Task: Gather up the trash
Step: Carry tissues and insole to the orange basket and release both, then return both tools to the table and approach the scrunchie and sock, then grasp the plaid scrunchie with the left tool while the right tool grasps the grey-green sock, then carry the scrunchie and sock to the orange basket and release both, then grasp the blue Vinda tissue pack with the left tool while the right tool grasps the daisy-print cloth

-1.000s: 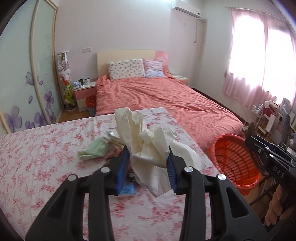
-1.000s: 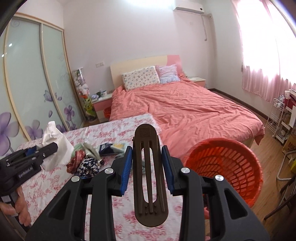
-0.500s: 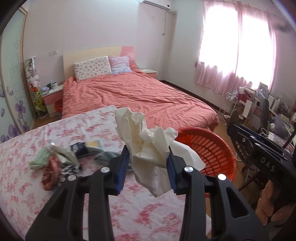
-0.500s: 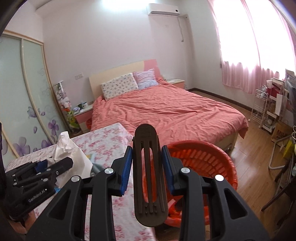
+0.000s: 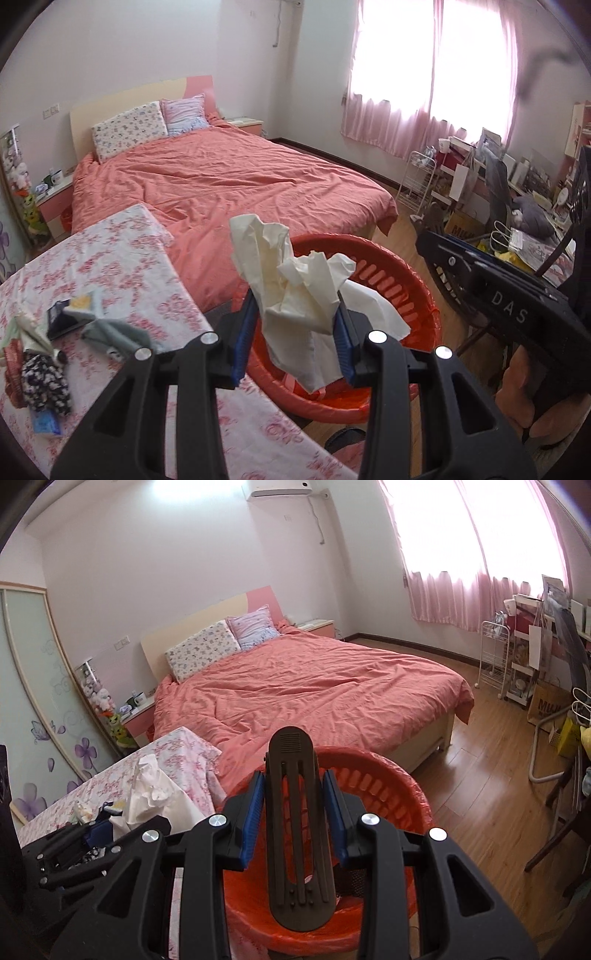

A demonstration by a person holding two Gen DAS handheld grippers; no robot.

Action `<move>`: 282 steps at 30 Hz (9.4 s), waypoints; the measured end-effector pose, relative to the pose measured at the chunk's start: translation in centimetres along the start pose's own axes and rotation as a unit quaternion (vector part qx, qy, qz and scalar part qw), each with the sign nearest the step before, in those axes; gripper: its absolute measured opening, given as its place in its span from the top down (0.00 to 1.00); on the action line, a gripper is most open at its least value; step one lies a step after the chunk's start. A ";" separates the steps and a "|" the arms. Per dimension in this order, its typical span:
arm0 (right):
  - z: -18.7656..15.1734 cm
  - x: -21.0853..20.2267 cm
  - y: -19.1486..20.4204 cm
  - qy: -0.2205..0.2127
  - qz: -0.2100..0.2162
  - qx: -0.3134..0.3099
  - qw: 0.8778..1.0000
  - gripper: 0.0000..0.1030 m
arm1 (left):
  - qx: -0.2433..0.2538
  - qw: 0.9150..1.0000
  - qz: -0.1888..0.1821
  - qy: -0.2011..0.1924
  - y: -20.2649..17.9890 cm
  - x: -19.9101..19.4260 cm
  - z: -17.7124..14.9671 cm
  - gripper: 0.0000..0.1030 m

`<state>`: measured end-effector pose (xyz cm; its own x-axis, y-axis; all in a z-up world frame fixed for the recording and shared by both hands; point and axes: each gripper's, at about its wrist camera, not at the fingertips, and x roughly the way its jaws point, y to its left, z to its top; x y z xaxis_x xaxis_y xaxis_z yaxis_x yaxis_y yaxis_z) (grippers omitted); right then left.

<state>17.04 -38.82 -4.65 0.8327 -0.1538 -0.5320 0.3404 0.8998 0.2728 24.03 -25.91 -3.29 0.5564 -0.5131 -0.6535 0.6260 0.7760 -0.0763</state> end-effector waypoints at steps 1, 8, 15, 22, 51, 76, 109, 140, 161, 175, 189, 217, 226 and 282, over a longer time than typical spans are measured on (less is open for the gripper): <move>0.1 0.1 -0.3 0.001 0.000 0.003 1.000 0.68 | 0.001 1.000 -0.002 0.004 -0.2 0.5 0.1 0.62; 0.2 2.4 -2.9 0.022 0.002 0.039 0.999 0.52 | 0.011 0.999 0.016 0.030 -0.6 4.3 -0.2 0.37; -0.8 2.6 -3.0 0.038 -0.010 0.041 0.998 0.45 | -0.002 0.997 0.053 0.056 2.4 5.0 -2.1 0.33; -1.3 2.2 -1.6 0.048 -0.022 0.013 0.999 0.45 | -0.019 0.994 0.090 0.057 5.7 2.3 -4.2 0.30; -7.3 4.9 16.4 0.121 0.060 -0.129 0.982 0.45 | -0.169 0.956 0.240 0.025 26.5 -9.2 -11.2 0.59; -9.0 8.8 20.6 0.174 0.064 -0.151 0.971 0.88 | -0.255 0.931 0.259 0.027 32.5 -15.4 -17.3 0.53; -9.9 9.3 23.1 0.189 0.093 -0.179 0.961 0.46 | -0.269 0.938 0.213 0.045 32.3 -8.5 -12.1 0.10; -10.6 7.8 21.0 0.181 0.089 -0.175 0.964 0.74 | -0.285 0.927 0.238 0.058 34.9 -14.7 -18.4 0.30; -11.0 8.8 22.0 0.177 0.075 -0.193 0.962 0.52 | -0.248 0.913 0.315 0.080 33.7 -12.0 -16.5 0.06; -11.0 8.0 21.3 0.182 0.086 -0.184 0.962 0.82 | -0.262 0.922 0.276 0.069 33.6 -11.4 -16.7 0.42; -7.4 2.1 20.7 0.120 0.122 -0.156 0.973 0.84 | -0.229 0.937 0.264 0.028 30.7 -15.7 -14.4 0.67; -1.5 -6.4 9.7 -0.034 0.060 -0.044 0.997 0.84 | -0.093 0.987 0.104 -0.077 11.4 -16.8 -3.1 0.67; 0.0 -5.7 4.8 -0.050 0.028 -0.008 0.998 0.84 | -0.072 0.995 0.021 -0.066 5.4 -11.5 -0.3 0.67; -8.6 2.1 15.1 0.117 0.048 -0.100 0.987 0.45 | -0.190 0.953 0.227 0.067 25.6 -8.1 -14.1 0.29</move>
<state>20.21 -22.06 -8.54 0.7252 0.0138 -0.6884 0.1518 0.9720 0.1794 27.86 3.29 -10.55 0.6315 -0.0614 -0.7729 0.0811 0.9966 -0.0129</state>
